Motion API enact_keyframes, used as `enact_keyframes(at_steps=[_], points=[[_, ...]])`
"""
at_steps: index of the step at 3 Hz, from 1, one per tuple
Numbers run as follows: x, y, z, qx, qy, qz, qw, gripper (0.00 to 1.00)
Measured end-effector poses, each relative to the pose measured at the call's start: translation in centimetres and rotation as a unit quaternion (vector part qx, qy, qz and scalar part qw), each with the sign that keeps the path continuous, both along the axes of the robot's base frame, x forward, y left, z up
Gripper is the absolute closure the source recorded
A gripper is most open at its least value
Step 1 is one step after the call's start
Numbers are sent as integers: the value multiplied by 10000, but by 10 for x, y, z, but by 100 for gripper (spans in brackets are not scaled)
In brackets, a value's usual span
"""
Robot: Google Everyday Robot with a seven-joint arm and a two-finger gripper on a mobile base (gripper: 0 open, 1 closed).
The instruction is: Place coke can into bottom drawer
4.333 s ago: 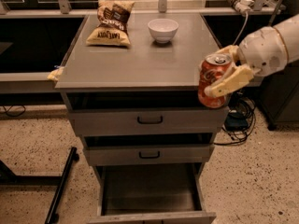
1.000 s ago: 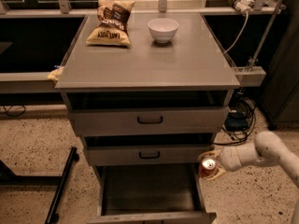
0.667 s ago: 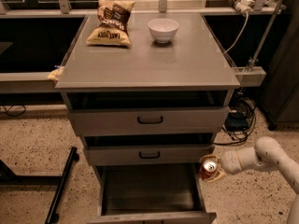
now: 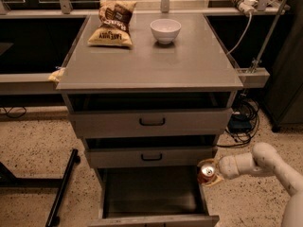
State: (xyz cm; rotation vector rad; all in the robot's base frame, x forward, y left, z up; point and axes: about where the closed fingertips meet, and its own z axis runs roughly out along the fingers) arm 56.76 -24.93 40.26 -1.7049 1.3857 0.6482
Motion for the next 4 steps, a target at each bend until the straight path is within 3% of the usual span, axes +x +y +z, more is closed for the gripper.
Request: enact_keyframes(at_steps=[2,3,4], points=[[4,34,-64,344,-6,-131,9993,100],[10,54,-106,453,-201,-265,9984,100],[10,56,-118,460,-155,-307,9983,100]])
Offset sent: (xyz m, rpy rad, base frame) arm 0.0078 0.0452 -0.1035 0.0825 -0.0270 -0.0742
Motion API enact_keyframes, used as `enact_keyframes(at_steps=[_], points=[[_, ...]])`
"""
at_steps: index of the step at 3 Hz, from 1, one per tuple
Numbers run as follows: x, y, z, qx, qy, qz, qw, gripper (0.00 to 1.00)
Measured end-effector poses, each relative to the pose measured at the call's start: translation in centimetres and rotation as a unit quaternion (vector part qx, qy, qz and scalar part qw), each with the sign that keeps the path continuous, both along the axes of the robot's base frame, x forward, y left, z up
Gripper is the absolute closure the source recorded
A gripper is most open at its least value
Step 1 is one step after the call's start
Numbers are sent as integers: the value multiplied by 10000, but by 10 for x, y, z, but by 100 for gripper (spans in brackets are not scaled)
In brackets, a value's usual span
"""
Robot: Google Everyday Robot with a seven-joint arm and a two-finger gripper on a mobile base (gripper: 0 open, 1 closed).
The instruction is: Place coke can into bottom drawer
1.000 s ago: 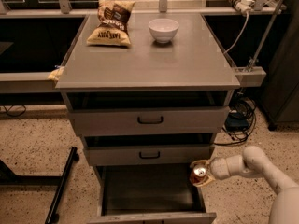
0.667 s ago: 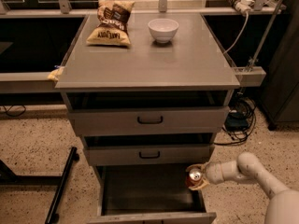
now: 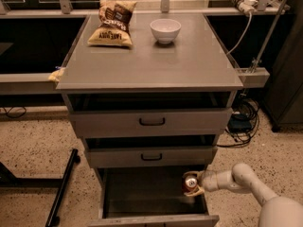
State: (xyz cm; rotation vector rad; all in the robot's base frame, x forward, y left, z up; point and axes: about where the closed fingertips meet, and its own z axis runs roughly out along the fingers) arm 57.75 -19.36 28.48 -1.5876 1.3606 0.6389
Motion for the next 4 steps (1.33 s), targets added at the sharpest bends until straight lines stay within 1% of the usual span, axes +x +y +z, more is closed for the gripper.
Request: enact_keyframes(at_steps=[2,3,4], points=[[4,22,-57,254,370,-85,9990,100],[6,31,-78,357,508,-123,9980,100],[7,50,-116,574,712,-193,9956,100]])
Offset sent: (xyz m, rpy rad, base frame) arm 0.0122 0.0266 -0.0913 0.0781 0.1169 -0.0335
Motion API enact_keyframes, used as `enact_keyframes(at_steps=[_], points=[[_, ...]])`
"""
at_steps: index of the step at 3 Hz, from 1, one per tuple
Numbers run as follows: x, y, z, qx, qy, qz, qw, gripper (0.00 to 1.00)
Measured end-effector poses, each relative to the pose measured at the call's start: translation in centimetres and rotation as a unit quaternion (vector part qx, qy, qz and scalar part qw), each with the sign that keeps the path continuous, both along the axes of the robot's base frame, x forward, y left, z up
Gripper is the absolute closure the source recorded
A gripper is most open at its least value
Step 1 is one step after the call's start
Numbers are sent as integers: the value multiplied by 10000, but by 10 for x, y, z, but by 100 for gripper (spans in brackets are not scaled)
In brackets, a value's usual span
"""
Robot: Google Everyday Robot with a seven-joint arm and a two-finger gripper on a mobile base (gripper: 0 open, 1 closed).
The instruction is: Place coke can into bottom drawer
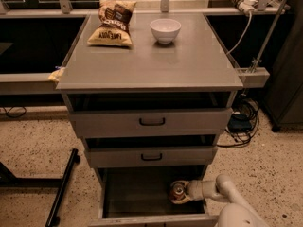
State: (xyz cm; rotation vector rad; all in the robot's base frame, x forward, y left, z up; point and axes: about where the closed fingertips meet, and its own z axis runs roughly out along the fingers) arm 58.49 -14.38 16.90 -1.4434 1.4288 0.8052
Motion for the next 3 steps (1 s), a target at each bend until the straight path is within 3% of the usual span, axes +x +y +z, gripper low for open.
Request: enact_keyframes(at_steps=[1,3], points=[[0,0,0,0,0,0,10000,100],[0,0,0,0,0,1,10000,58]])
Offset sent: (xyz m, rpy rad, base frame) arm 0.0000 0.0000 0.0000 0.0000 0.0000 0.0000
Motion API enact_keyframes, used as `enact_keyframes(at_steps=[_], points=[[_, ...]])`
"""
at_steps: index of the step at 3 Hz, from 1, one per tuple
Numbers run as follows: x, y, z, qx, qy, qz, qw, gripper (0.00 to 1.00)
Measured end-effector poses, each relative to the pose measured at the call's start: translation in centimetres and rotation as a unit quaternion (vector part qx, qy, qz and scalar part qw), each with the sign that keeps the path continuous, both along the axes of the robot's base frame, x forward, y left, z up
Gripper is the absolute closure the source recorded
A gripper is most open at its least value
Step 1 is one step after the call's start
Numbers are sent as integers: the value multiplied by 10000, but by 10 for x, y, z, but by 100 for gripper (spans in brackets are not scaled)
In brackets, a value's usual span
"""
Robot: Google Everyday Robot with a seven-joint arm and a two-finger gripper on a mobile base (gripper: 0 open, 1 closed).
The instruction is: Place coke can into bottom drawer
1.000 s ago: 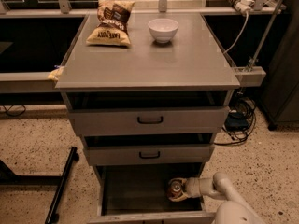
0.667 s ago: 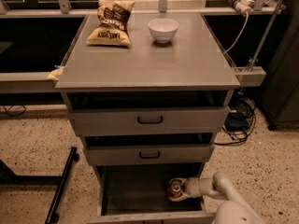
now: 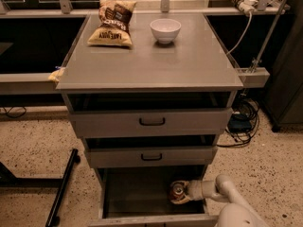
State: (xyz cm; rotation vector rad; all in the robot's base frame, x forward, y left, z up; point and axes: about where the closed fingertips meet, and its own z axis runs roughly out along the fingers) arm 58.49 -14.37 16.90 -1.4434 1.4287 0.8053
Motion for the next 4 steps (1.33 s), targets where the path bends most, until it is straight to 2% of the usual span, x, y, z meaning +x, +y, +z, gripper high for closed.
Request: enact_keyframes(at_steps=[2,3,4], points=[[0,0,0,0,0,0,10000,13],[0,0,0,1,1,1,10000,0],[0,0,0,1,1,1,10000,0]])
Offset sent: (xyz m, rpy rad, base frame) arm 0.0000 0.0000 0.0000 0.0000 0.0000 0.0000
